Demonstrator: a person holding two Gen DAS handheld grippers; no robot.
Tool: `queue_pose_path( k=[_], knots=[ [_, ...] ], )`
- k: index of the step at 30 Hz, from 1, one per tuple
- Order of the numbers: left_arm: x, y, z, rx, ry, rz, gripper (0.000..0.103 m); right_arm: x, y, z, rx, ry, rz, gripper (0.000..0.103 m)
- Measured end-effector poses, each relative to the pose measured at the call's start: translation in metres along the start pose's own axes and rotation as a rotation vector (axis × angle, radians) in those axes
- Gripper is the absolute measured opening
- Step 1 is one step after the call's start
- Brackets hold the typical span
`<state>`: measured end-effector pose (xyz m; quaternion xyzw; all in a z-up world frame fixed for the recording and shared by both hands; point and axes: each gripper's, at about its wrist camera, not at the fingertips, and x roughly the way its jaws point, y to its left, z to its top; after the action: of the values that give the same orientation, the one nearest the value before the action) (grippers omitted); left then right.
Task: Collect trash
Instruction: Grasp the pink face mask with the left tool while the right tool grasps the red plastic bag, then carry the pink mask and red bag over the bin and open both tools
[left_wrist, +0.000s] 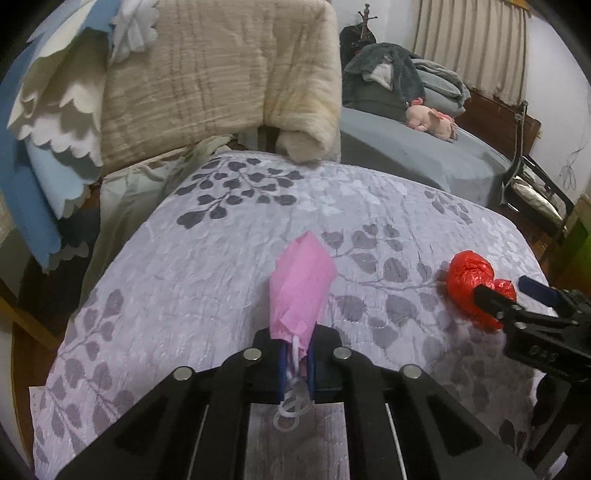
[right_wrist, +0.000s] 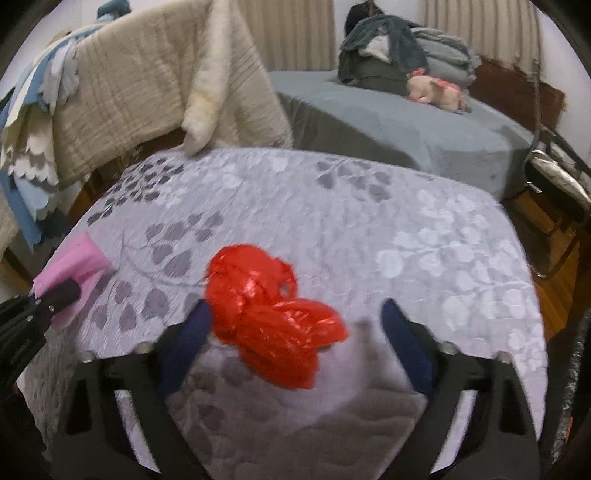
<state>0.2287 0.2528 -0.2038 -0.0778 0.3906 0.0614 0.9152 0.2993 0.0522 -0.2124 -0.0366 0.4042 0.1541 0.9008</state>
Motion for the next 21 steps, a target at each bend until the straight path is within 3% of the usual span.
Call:
queue_pose_path(
  k=[2,6,8,21],
  knots=[
    [-0.002,0.001,-0.002,0.0,-0.002,0.003,0.008,0.003,0.004,0.001,-0.008,0.015,0.021,0.075],
    [-0.005,0.002,-0.003,0.003,-0.002,0.01,0.008,0.004,0.011,-0.002,-0.025,0.043,0.085,0.042],
    [-0.008,0.002,-0.004,-0.002,-0.004,0.013,0.008,0.001,0.013,-0.003,-0.035,0.043,0.097,0.034],
    [-0.046,-0.015,-0.003,0.007,-0.071,-0.009,0.008,-0.052,-0.003,-0.005,-0.021,-0.03,0.119,0.033]
  ],
)
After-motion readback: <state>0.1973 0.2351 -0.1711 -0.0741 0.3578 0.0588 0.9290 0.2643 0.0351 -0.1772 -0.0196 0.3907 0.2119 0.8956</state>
